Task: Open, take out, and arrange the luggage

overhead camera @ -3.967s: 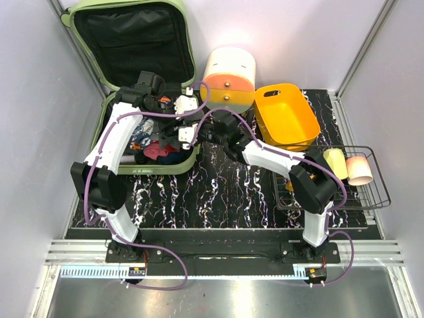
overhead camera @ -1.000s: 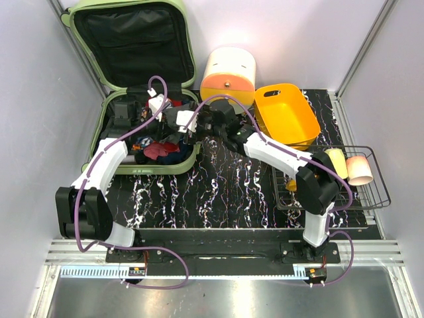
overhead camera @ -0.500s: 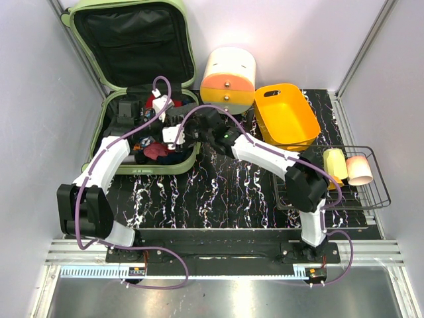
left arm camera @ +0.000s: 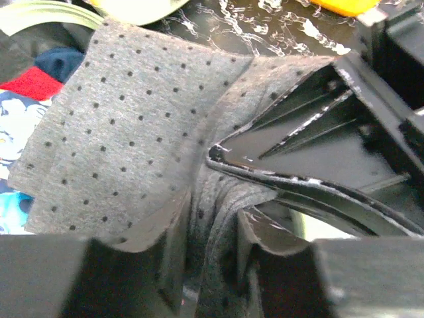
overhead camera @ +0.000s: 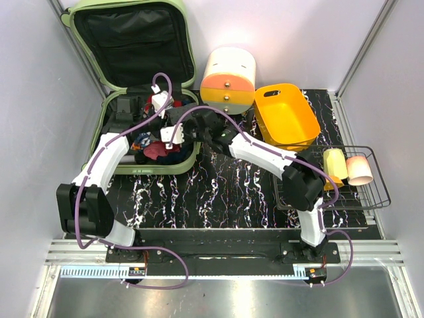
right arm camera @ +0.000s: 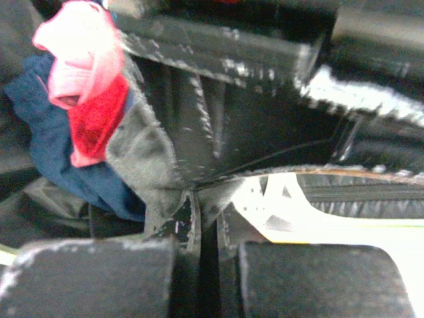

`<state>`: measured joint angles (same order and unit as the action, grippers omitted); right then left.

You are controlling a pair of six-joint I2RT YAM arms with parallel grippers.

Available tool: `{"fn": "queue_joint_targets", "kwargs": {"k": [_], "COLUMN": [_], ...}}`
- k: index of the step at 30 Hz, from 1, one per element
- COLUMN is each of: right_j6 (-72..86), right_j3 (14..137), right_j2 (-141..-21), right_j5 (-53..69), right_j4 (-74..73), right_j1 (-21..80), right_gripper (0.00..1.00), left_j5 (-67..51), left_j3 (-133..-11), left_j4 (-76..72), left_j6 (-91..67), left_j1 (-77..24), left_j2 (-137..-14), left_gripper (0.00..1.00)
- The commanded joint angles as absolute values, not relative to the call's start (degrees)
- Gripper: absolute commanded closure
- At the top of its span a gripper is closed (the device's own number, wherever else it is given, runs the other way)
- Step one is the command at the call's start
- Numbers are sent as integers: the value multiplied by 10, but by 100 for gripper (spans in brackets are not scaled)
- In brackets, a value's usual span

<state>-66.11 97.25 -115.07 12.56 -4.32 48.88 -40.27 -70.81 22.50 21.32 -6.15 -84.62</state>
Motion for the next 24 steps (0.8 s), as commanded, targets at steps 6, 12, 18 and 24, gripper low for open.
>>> {"fn": "queue_joint_targets", "kwargs": {"k": [6, 12, 18, 24], "right_j6": [-633, -583, -586, -637], "right_j3": [979, 976, 939, 892], "right_j2": [-1072, -984, -877, -798], "right_j5": [115, 150, 173, 192], "right_j4": [-18, -46, -102, -159], "right_j1": [426, 364, 306, 217], "right_gripper": [100, 100, 100, 100], "left_j5": [-446, -454, -467, -486], "left_j3": [-805, -859, -842, -820], "left_j4": [250, 267, 258, 233], "left_j6": [135, 118, 97, 64], "left_j1": [-12, 13, 14, 15], "left_j2": [-822, -810, -793, -788], "left_gripper": [1, 1, 1, 1]}}
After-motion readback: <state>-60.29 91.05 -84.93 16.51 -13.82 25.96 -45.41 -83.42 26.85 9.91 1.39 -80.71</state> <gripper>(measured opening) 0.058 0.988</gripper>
